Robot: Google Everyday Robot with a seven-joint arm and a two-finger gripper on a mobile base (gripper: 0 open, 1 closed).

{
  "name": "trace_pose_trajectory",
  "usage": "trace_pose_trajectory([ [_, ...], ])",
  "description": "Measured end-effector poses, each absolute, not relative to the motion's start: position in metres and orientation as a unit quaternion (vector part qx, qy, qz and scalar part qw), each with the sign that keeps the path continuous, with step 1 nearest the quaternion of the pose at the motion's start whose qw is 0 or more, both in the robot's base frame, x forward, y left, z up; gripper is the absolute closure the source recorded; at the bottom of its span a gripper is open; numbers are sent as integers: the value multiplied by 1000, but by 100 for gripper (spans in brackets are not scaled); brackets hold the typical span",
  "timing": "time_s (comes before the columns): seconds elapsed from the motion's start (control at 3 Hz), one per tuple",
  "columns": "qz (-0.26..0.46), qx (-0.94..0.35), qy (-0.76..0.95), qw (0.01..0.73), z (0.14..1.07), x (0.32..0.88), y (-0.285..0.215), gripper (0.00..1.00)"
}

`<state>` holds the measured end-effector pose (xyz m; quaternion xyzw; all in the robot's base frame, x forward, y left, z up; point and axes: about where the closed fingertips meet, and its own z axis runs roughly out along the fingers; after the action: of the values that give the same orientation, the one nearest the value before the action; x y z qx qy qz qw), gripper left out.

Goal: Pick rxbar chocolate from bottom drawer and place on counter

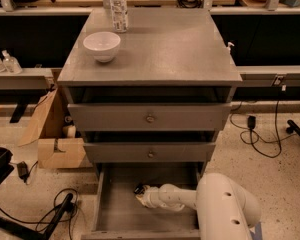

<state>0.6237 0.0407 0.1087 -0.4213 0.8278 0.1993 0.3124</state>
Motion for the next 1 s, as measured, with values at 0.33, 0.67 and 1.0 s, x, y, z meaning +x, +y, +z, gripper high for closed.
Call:
trace_pose_trajectory([
  [0.33,199,-421,828,312,109,624,41,100],
  [0.67,199,-421,828,312,109,624,41,100],
  [1.0,199,-421,828,312,109,624,41,97],
])
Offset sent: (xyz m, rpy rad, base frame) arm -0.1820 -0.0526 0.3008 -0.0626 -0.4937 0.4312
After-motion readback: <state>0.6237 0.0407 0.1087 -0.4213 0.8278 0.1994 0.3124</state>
